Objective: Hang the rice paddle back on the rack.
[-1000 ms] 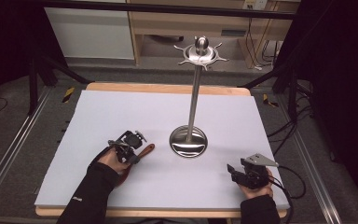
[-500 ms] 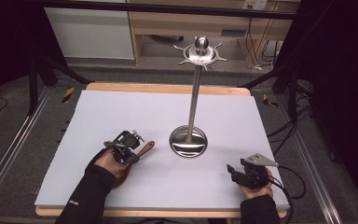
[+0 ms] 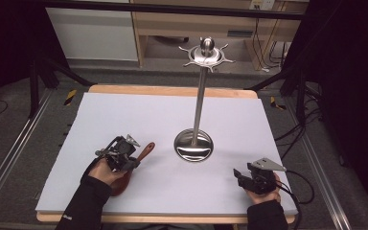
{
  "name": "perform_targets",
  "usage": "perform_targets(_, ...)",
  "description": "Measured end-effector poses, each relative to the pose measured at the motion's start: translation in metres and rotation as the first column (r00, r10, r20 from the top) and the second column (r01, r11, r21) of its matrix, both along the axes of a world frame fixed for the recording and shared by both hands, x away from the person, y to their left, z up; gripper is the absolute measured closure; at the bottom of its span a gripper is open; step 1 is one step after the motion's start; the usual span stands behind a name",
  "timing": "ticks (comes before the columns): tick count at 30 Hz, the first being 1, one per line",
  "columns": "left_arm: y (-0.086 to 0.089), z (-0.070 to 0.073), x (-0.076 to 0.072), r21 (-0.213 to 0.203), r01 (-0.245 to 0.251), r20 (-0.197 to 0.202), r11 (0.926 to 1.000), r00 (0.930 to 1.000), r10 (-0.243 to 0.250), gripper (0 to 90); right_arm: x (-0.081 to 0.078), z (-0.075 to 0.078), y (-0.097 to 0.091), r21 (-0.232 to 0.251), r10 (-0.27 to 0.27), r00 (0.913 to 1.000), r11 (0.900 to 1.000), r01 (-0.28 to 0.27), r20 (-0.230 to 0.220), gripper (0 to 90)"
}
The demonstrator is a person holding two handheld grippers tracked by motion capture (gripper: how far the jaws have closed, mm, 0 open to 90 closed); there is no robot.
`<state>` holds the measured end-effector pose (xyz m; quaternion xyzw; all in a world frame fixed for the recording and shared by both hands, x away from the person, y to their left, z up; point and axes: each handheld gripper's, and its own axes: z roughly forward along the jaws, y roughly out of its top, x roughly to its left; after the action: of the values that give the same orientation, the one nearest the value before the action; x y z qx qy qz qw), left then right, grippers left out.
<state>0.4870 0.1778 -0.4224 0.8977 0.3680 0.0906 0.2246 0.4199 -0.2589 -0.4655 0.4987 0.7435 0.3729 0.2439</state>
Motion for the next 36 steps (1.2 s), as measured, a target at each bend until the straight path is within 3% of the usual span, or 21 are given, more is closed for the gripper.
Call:
perform_targets(7, 0.010, 0.007, -0.008, -0.056, -0.008, 0.051, 0.9984, 0.9986, 0.011, 78.1, 0.000, 0.000, 0.000, -0.002, 0.001, 1.0000, 1.0000, -0.001, -0.001, 39.0)
perform_targets(11, 0.018, 0.012, -0.015, -0.109, -0.024, 0.083, 0.9938, 0.9960, 0.033, 78.1, 0.000, 0.000, 0.001, 0.005, -0.001, 1.0000, 1.0000, 0.001, -0.007, 39.0)
perform_targets(26, 0.037, 0.027, -0.030, -0.185, -0.044, 0.157, 0.9818, 0.9849, 0.073, 78.1, 0.000, 0.000, 0.001, 0.002, 0.001, 1.0000, 1.0000, -0.001, -0.008, 39.1)
perform_targets(31, 0.046, 0.037, -0.037, -0.248, -0.044, 0.192, 0.9677, 0.9768, 0.094, 78.2, 0.000, -0.001, 0.001, -0.007, 0.003, 1.0000, 1.0000, -0.003, -0.002, 39.1)
perform_targets(36, 0.055, 0.047, -0.043, -0.319, -0.046, 0.243, 0.9465, 0.9614, 0.129, 78.1, 0.000, 0.000, 0.001, 0.000, 0.000, 1.0000, 1.0000, 0.000, -0.006, 39.1)
